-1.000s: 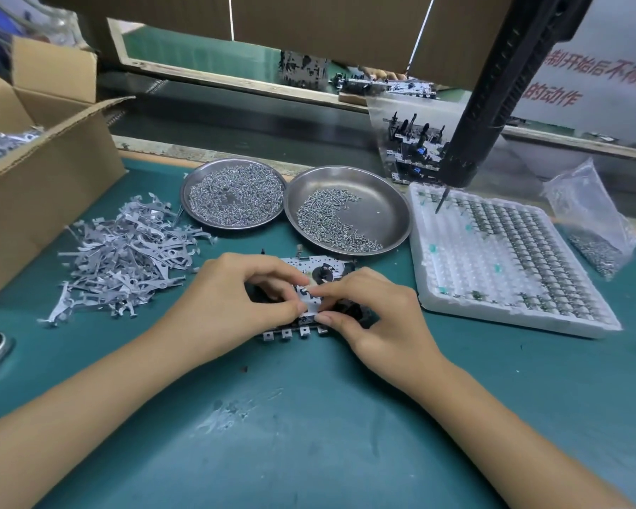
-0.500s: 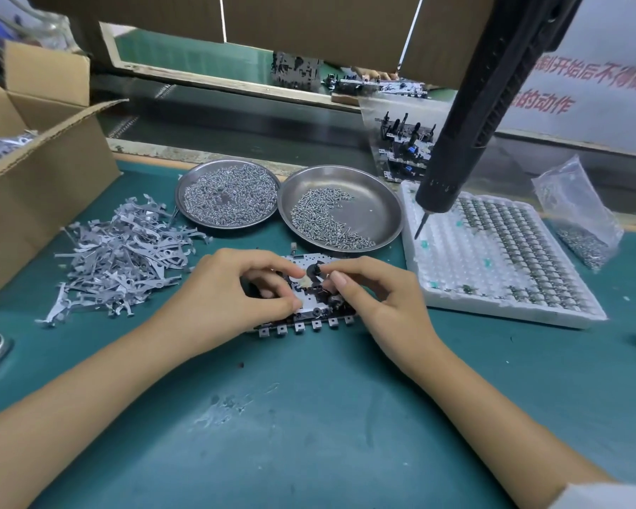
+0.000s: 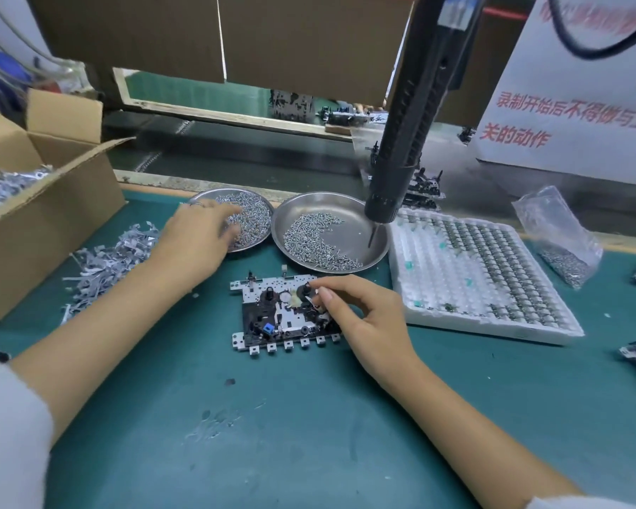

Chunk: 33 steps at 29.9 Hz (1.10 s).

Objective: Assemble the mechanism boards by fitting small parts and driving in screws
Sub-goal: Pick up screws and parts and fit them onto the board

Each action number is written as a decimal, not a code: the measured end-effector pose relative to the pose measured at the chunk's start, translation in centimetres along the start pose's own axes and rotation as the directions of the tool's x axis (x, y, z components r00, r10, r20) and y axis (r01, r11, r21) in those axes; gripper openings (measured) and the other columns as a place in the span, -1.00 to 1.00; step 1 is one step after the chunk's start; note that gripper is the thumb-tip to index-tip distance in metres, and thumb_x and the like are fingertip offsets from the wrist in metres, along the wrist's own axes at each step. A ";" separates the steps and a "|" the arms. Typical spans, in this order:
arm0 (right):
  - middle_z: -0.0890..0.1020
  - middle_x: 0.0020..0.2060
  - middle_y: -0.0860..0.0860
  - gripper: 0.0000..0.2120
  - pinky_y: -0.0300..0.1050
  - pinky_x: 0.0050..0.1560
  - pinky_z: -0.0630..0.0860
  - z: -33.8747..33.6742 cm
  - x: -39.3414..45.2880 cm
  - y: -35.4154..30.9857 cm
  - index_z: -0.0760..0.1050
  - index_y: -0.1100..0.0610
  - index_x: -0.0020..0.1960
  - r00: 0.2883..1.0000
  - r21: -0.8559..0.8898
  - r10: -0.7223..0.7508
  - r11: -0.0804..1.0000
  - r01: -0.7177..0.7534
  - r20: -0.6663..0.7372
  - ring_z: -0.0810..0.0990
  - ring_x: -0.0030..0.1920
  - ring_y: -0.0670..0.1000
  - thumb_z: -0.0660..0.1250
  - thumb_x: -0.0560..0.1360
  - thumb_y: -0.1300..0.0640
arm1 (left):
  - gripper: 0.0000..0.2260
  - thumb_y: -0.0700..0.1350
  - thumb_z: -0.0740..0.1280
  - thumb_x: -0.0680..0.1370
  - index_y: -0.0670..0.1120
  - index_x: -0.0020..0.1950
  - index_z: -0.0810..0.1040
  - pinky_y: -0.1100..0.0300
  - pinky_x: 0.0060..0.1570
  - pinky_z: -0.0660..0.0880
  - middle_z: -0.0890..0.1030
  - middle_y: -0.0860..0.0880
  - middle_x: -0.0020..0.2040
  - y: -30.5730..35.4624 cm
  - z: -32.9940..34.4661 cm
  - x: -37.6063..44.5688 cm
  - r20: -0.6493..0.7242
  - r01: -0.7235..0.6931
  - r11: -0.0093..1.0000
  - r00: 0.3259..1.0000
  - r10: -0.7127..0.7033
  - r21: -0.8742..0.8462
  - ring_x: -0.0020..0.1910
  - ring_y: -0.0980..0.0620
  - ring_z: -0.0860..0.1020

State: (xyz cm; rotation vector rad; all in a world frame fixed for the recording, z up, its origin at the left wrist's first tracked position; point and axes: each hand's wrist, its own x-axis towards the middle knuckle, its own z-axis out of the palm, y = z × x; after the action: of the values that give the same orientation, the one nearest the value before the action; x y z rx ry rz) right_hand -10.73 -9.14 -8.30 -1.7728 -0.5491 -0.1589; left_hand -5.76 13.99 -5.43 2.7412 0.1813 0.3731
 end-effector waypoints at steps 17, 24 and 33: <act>0.64 -0.27 -0.17 -0.83 -0.35 -0.11 0.50 -0.2 0.2 0.6 0.66 0.12 -0.02 1.000 -0.037 -0.030 0.999 0.031 0.009 0.62 -0.17 -0.19 0.33 0.51 0.31 | -0.87 -0.22 0.39 0.50 -0.13 0.00 0.68 0.42 -0.08 0.40 0.68 -0.03 -0.12 0.7 0.5 -1.3 -0.313 -0.070 0.941 0.949 -0.040 -0.332 -0.23 0.17 0.56; 0.65 -0.28 -0.17 -0.79 -0.38 -0.14 0.48 -0.3 0.2 0.1 0.64 0.05 -0.06 1.000 -0.003 0.001 1.000 -0.001 0.004 0.62 -0.19 -0.22 0.33 0.51 0.33 | -0.92 -0.19 0.45 0.46 -0.05 -0.08 0.67 0.55 -0.13 0.43 0.64 0.15 -0.22 1.2 0.9 -3.7 -0.310 -0.104 0.824 0.946 -0.089 -0.556 -0.25 0.27 0.58; 0.66 -0.28 -0.14 -0.79 -0.37 -0.13 0.49 -0.2 0.2 -0.2 0.64 0.05 -0.06 1.000 -0.002 0.015 1.000 -0.015 0.003 0.62 -0.19 -0.20 0.34 0.51 0.33 | -0.89 -0.27 0.40 0.47 -0.19 -0.04 0.69 0.50 -0.06 0.31 0.69 -0.09 -0.15 0.2 1.7 -1.9 -0.359 -0.104 0.943 0.933 -0.017 -0.315 -0.23 0.09 0.55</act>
State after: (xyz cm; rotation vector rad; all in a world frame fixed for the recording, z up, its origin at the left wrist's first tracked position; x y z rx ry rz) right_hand -10.64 -9.25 -7.99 -1.7794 -0.5375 -0.1467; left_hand -7.06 12.94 -7.33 2.3292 0.1360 0.8373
